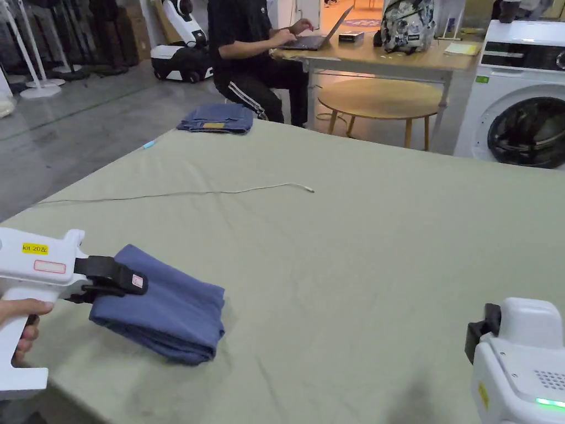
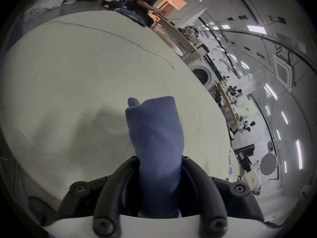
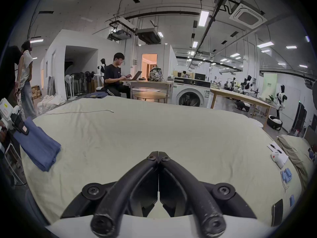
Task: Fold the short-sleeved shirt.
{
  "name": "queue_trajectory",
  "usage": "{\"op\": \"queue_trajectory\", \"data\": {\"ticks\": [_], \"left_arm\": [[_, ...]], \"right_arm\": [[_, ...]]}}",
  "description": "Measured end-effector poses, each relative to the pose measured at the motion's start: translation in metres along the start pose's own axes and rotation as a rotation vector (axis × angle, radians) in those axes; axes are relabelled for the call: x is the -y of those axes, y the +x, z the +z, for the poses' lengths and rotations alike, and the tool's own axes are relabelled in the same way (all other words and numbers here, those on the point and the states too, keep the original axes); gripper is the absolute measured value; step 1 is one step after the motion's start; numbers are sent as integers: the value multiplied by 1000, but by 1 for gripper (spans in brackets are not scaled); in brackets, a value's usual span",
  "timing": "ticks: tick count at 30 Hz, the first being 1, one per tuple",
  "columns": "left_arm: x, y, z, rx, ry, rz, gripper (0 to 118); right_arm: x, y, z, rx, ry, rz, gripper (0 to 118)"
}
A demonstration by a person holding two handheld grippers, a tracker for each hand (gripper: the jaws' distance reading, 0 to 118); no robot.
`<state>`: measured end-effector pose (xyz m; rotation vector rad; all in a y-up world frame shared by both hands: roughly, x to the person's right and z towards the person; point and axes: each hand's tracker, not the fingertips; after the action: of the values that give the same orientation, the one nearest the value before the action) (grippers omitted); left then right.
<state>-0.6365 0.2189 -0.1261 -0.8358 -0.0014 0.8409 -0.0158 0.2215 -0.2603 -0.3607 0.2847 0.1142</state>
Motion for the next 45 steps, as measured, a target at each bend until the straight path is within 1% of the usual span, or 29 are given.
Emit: {"op": "queue_trajectory", "data": {"ticks": [3, 8, 9, 10, 11, 12, 14, 15, 17, 19, 23, 24, 26, 28, 29, 32, 34, 36, 38, 39, 41, 45], "left_arm": [[-12, -14, 10, -45, 4, 17, 23], [-18, -24, 3, -182, -21, 41, 23], [-18, -25, 0, -200, -28, 59, 25], [-18, -24, -2, -204, -27, 50, 29], [-26, -34, -1, -245, -27, 40, 34], [-28, -32, -1, -290, -20, 18, 39], [-33, -29, 2, -357, -11, -20, 44], [-36, -27, 4, -368, -9, -30, 55], [-41, -21, 12, -496, 35, -87, 56], [-37, -6, 20, -552, 83, -101, 56], [-32, 13, 22, -534, 122, -131, 55], [-28, 16, 18, -535, 124, -141, 55], [-21, 23, 9, -483, 144, -170, 54], [-1, 43, 0, -450, 195, -196, 53], [4, 49, -5, -438, 216, -210, 48], [16, 62, -22, -404, 295, -264, 27], [32, 86, -37, -388, 323, -344, 13], [41, 100, -49, -367, 355, -399, 4], [57, 126, -63, -330, 368, -477, 2], [53, 130, -67, -319, 362, -526, 1], [65, 154, -79, -270, 354, -570, 1], [97, 214, -106, -201, 421, -672, 0]], "right_arm": [[0, 0, -3, 2, -6, 3, 0], [4, -3, -8, 2, -23, 5, 0], [6, -4, -9, 0, -29, 5, 0], [7, -5, -10, -2, -35, 8, 0], [8, -6, -10, -5, -40, 12, 0], [9, -6, -11, -6, -43, 15, 0], [9, -7, -11, -8, -45, 18, 0], [9, -7, -11, -9, -46, 19, 0], [8, -6, -11, -9, -45, 20, 0], [7, -4, -10, -9, -43, 20, 0], [6, -1, -10, -5, -40, 20, 0], [6, 1, -10, -4, -38, 16, 0], [6, 3, -9, 2, -40, 9, 0], [7, 6, -8, 2, -43, 0, 0], [8, 7, -7, 4, -44, 0, 0], [8, 12, -5, 11, -43, 2, 0], [8, 17, -4, 20, -41, -6, 0], [8, 22, -2, 27, -41, -16, 0], [9, 27, 0, 36, -38, -25, 0], [9, 30, 2, 42, -37, -29, 0], [10, 36, 4, 53, -36, -36, 0], [11, 51, 10, 81, -26, -58, 0]]}}
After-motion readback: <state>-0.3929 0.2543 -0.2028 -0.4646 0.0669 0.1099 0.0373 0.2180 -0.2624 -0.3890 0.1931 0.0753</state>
